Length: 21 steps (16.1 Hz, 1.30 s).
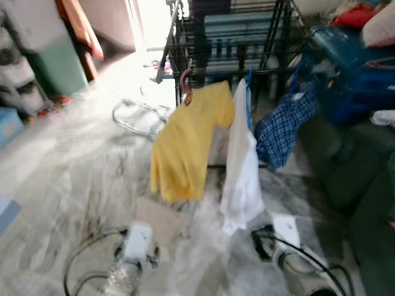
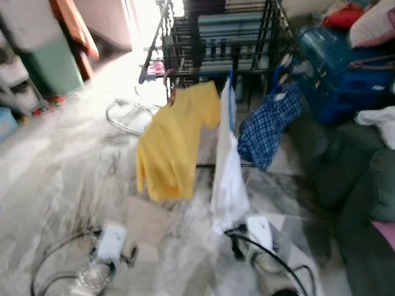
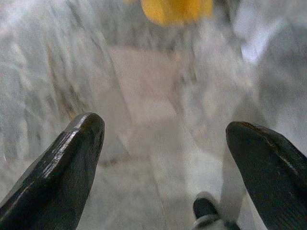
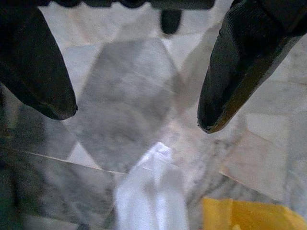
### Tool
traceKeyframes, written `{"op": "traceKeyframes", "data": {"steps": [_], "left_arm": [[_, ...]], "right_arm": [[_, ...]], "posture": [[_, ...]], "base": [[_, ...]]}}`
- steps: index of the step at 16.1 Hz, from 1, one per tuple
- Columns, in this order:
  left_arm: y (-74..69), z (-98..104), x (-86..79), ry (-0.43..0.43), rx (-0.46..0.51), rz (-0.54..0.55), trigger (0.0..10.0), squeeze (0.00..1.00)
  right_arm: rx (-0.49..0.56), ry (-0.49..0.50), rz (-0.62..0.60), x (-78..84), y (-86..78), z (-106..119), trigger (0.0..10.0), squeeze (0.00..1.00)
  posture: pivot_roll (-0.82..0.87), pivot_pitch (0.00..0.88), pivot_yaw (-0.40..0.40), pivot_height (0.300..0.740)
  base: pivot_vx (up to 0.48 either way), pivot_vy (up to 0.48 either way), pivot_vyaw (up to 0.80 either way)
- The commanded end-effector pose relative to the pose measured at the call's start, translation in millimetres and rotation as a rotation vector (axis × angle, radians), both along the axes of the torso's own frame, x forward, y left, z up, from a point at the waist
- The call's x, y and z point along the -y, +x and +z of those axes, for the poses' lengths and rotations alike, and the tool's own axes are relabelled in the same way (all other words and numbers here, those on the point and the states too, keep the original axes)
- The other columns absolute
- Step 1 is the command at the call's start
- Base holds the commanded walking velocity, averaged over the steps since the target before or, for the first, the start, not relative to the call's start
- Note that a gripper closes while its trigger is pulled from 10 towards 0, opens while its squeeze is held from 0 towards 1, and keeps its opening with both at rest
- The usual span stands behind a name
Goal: Hang hanger
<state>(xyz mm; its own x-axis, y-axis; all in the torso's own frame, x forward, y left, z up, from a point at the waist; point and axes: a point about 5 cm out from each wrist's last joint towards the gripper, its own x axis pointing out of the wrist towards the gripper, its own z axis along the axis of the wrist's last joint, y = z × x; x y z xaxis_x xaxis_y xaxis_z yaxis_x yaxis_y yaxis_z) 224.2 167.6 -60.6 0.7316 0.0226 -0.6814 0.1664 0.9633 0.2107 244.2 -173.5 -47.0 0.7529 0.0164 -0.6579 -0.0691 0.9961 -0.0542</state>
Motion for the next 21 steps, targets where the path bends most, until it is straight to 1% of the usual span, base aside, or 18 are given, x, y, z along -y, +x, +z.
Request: {"op": "traceKeyframes", "data": {"steps": [1,3,4,5,6,7,10,12,14,18,21], "left_arm": [[1.2,2,-19.5,0.03,-0.011,0.083,10.0,0.0],[-7.1,-3,-31.3,0.023,-0.058,0.177,10.0,0.0],[-11.7,-5,-37.2,0.013,-0.082,0.233,10.0,0.0],[-13.3,-5,-39.5,0.02,-0.088,0.244,10.0,0.0],[-15.9,-6,-44.2,0.031,-0.098,0.274,10.0,0.0],[-16.8,-6,-46.2,0.019,-0.101,0.288,10.0,0.0],[-21.1,-8,-53.4,0.025,-0.12,0.294,10.0,0.0],[-25.3,-10,-55.5,0.024,-0.141,0.31,10.0,0.0],[-28.0,-11,-55.2,0.037,-0.155,0.291,10.0,0.0],[-29.0,-12,-52.7,0.043,-0.166,0.263,10.0,0.0],[-28.9,-13,-51.5,0.056,-0.169,0.238,10.0,0.0]], "right_arm": [[-0.002,0.008,0.087,-13.9,-0.2,-1,10.0,0.0],[-0.039,0.033,0.104,-17.0,-6.6,-6,10.0,0.0],[-0.058,0.067,0.075,-17.4,-8.5,-8,10.0,0.0],[-0.065,0.086,0.06,-17.5,-8.4,-8,10.0,0.0],[-0.069,0.088,0.072,-20.9,-5.6,-7,10.0,0.0],[-0.065,0.085,0.091,-24.1,-3.0,-5,10.0,0.0],[-0.046,0.104,0.127,-36.8,4.3,0,10.0,0.0],[-0.048,0.112,0.127,-39.5,4.0,-1,10.0,0.0],[-0.057,0.109,0.133,-41.2,-0.2,-3,10.0,0.0],[-0.059,0.105,0.111,-35.6,-1.6,-4,10.0,0.0],[-0.059,0.104,0.111,-36.2,-2.2,-5,10.0,0.0]], "posture": [[-0.19,0.0,0.029,0.74],[-0.17,0.0,0.021,0.74],[-0.15,0.0,0.016,0.74],[-0.14,0.0,0.013,0.74],[-0.13,0.0,0.01,0.74],[-0.12,0.0,0.011,0.74],[-0.12,0.0,0.019,0.74],[-0.12,0.0,0.022,0.74],[-0.13,0.0,0.025,0.74],[-0.14,0.0,0.033,0.74],[-0.15,0.0,0.034,0.74]], "base": [[0.0,0.0,0.0],[0.0,0.0,0.0],[0.0,0.0,0.0],[0.0,0.0,0.0],[0.0,0.0,0.0],[0.0,0.0,0.0],[0.0,0.0,0.0],[0.0,0.0,0.0],[0.0,0.146,0.0],[0.0,0.329,0.0],[0.0,0.346,0.0]]}}
